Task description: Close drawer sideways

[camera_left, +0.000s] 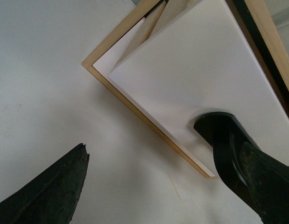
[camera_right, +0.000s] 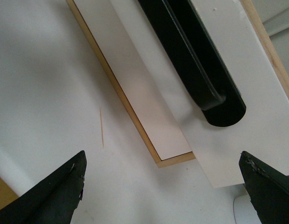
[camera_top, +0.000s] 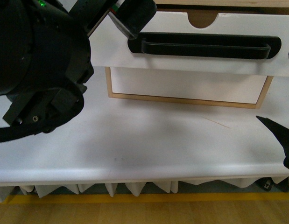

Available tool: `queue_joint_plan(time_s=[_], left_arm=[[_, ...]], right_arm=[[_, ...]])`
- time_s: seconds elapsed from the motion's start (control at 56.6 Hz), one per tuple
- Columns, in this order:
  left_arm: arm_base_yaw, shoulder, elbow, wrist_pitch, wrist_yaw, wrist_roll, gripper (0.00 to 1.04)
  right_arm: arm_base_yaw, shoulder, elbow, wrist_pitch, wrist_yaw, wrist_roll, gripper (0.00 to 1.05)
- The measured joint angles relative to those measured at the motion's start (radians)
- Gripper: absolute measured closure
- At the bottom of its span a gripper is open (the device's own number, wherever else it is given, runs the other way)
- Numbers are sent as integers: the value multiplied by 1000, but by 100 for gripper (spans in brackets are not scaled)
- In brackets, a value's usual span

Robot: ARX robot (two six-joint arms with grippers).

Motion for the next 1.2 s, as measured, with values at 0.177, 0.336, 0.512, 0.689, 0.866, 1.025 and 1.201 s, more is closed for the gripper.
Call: queue_joint_plan(time_s=[0.177, 0.336, 0.512, 0.689, 0.866, 1.025, 1.201], left_arm=[[0, 47, 40, 0, 5, 0, 6], [2, 87, 76, -1, 15, -1, 6], [12, 118, 101, -1, 32, -12, 6], [24, 143, 130, -5, 42, -18, 6], [42, 175, 165, -5, 62, -18, 6], [54, 225, 227, -16, 82, -19, 6], [60, 288, 311, -41, 90, -20, 6]], right_arm=[[-24, 35, 30, 19, -16, 0, 9], [-41, 63, 56, 22, -27, 1, 9], [-61, 109, 93, 37, -44, 3, 9], [-80, 167, 137, 50, -60, 9, 9], [-92, 227, 177, 56, -75, 17, 9], [-108, 304, 240, 68, -83, 30, 9], [-126, 373, 313, 68, -98, 31, 9]])
